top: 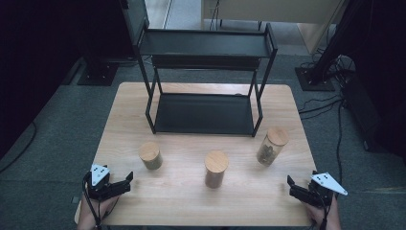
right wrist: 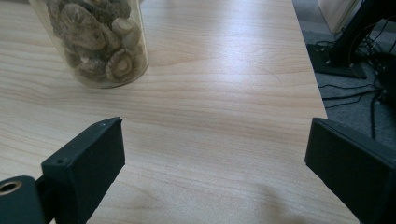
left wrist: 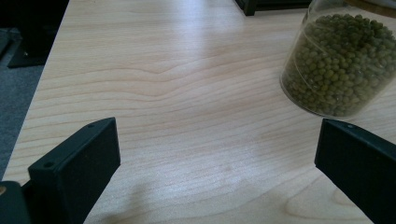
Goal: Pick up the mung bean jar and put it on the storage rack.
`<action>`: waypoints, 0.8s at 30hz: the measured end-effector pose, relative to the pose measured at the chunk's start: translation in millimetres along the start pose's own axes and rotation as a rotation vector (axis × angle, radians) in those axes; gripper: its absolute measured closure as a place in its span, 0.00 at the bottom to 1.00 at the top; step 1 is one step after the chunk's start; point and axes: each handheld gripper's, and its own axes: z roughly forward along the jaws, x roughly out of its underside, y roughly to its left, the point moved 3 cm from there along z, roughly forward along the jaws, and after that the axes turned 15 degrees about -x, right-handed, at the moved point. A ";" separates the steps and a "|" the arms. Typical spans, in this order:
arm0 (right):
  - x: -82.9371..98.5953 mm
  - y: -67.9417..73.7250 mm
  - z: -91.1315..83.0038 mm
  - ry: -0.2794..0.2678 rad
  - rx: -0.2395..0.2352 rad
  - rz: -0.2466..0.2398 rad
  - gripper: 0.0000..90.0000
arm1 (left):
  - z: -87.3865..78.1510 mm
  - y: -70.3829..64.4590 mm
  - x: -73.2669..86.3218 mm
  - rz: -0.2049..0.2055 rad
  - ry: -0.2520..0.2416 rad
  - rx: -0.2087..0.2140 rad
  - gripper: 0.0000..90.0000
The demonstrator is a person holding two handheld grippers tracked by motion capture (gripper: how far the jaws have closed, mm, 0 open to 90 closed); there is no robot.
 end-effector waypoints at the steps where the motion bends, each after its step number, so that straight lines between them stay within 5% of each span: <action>1: 0.0 -0.5 0.3 0.004 -0.003 0.006 0.05 | -0.5 0.3 0.0 -0.002 -0.003 -0.001 0.00; 8: -0.1 0.2 1.5 0.018 0.003 0.000 0.05 | -0.6 -0.8 -0.5 0.000 -0.006 -0.005 0.00; 10: -0.1 0.0 2.0 0.022 0.001 0.003 0.05 | -1.7 -2.8 -2.1 -0.022 -0.012 0.022 0.00; 24: 0.0 2.0 2.6 0.028 0.007 -0.016 0.04 | -1.5 -21.8 -4.9 0.003 -0.013 0.058 0.00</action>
